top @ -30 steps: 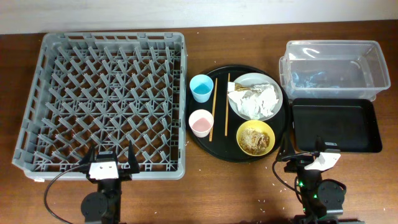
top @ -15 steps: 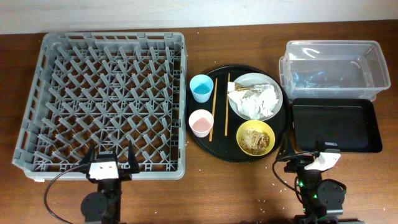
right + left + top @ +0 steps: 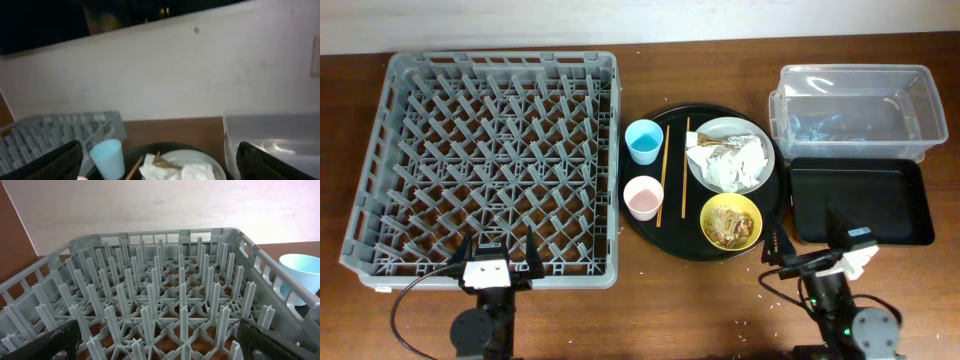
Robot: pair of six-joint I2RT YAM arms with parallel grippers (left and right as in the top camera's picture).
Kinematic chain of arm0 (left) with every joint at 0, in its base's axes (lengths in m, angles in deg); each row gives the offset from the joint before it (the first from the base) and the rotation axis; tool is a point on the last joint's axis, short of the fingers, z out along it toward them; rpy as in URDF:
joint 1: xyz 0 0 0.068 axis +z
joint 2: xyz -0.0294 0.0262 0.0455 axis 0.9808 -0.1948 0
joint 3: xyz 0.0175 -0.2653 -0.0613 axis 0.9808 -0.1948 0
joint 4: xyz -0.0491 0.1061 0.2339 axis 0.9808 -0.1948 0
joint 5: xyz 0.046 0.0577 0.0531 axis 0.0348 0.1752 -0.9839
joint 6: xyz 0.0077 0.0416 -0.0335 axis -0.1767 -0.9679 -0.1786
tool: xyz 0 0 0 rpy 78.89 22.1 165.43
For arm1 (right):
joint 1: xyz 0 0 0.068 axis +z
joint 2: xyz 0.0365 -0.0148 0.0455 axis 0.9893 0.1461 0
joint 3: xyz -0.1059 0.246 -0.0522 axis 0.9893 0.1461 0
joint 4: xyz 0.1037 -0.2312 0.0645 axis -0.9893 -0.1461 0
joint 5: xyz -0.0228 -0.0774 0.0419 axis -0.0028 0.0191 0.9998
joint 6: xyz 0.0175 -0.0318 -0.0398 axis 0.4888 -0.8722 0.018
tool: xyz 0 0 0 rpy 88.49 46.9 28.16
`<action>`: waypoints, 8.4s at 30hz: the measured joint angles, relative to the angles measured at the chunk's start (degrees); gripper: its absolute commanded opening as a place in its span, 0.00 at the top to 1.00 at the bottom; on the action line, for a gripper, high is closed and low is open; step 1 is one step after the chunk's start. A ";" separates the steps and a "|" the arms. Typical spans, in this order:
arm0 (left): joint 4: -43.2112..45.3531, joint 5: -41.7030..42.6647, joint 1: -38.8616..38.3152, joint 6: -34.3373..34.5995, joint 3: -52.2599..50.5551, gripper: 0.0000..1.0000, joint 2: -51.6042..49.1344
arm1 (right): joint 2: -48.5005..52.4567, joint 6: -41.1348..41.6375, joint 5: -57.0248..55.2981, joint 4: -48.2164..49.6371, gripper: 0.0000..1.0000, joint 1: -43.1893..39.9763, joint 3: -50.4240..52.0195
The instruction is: Sort waste into correct bins and load items into the dishwasher rack
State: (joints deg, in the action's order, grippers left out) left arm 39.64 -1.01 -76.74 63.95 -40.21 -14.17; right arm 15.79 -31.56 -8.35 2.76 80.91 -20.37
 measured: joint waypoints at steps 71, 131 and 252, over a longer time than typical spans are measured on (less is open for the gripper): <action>-0.17 0.02 0.00 -0.17 0.04 0.01 0.11 | 98.38 3.67 -4.35 -71.80 0.55 19.63 -80.94; -0.20 0.04 0.00 -0.20 0.04 0.01 0.11 | 89.66 -18.84 23.26 -64.57 0.96 -16.48 -70.05; -29.03 88.78 -3.89 7.04 79.54 0.23 -97.44 | 97.57 7.32 55.17 -28.48 0.96 17.25 -74.66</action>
State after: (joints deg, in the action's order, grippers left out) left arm 10.61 87.77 -80.63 70.99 39.33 -111.61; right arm 113.36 -24.24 46.82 -25.72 98.16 -95.03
